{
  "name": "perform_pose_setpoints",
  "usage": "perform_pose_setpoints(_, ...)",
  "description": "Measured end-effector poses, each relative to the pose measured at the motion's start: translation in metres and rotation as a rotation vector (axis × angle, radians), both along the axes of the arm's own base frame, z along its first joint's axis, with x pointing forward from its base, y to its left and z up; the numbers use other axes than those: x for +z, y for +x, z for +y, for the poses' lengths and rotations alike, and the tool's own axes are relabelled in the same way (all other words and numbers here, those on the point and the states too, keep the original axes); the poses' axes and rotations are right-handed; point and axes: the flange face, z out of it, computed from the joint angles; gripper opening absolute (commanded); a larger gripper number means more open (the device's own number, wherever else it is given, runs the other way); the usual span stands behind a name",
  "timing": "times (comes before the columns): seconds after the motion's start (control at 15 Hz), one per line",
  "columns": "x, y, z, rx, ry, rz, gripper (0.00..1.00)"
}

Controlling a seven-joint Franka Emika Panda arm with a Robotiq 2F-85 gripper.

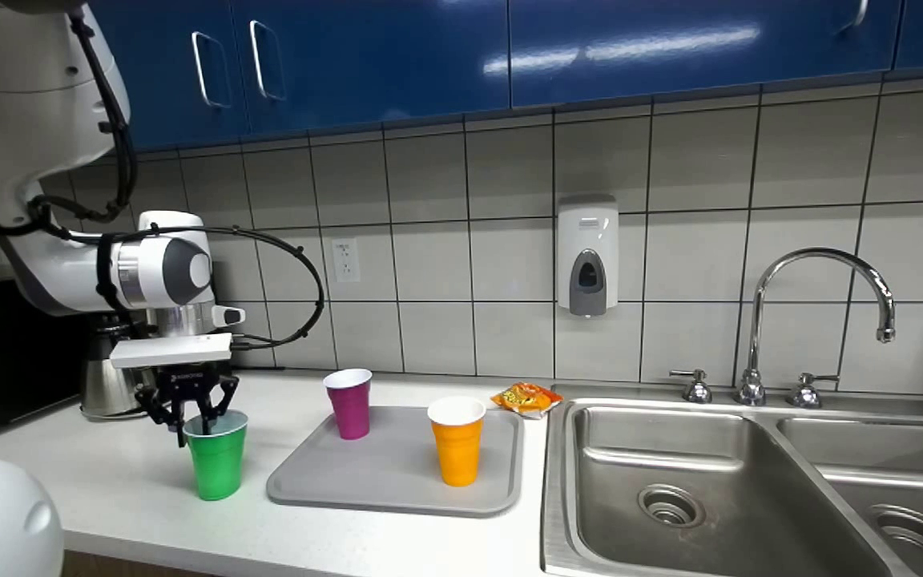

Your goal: Remove the green, purple and orange cups from the tray

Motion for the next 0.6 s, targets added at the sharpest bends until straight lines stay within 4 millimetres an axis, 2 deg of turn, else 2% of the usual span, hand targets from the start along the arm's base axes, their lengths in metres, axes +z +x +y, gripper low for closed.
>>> perform_pose_setpoints(0.27, 0.0001, 0.0000, 0.0001, 0.000, 0.000, 0.000, 0.95)
perform_pose_setpoints(0.33, 0.0003, 0.0001, 0.0003, 0.001, 0.000, -0.001, 1.00)
perform_pose_setpoints(0.6, 0.0029, 0.0004, 0.0031, 0.005, 0.003, -0.006, 1.00)
